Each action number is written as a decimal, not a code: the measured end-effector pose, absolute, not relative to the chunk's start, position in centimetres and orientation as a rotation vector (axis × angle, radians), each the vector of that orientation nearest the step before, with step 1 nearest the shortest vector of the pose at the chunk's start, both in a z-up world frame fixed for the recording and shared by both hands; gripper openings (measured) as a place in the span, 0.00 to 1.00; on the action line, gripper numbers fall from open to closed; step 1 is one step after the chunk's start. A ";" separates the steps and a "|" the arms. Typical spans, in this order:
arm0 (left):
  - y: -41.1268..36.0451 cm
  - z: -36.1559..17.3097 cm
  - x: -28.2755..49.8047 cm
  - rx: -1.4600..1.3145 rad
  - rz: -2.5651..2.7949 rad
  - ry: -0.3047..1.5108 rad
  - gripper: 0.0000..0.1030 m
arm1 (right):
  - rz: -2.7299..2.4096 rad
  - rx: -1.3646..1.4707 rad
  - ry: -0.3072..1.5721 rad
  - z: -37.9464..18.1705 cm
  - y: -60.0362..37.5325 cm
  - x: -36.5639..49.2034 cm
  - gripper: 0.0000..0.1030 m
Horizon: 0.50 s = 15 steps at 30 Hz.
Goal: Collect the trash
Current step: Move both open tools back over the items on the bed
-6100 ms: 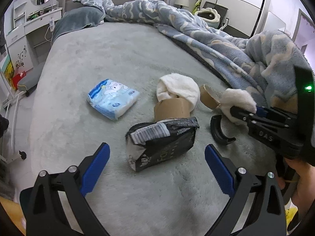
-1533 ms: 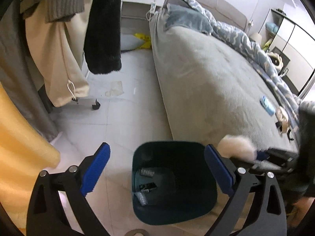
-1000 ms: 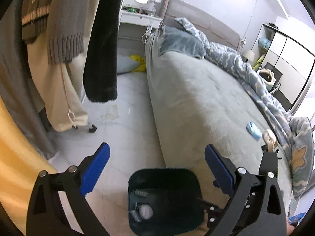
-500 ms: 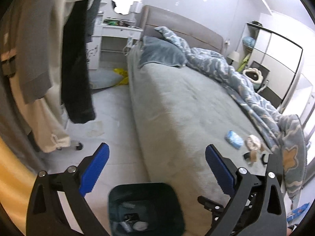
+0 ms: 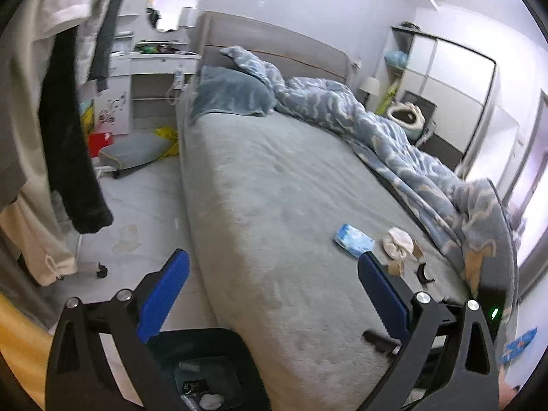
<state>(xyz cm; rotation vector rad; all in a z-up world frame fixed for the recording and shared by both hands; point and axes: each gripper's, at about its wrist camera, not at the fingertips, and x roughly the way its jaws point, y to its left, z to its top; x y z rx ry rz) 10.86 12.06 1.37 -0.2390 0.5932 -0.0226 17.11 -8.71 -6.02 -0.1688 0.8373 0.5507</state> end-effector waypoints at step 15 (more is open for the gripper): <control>4.6 -1.2 14.8 -0.108 -0.103 0.663 0.97 | 0.389 -0.077 0.803 -5.2 -21.1 20.9 0.79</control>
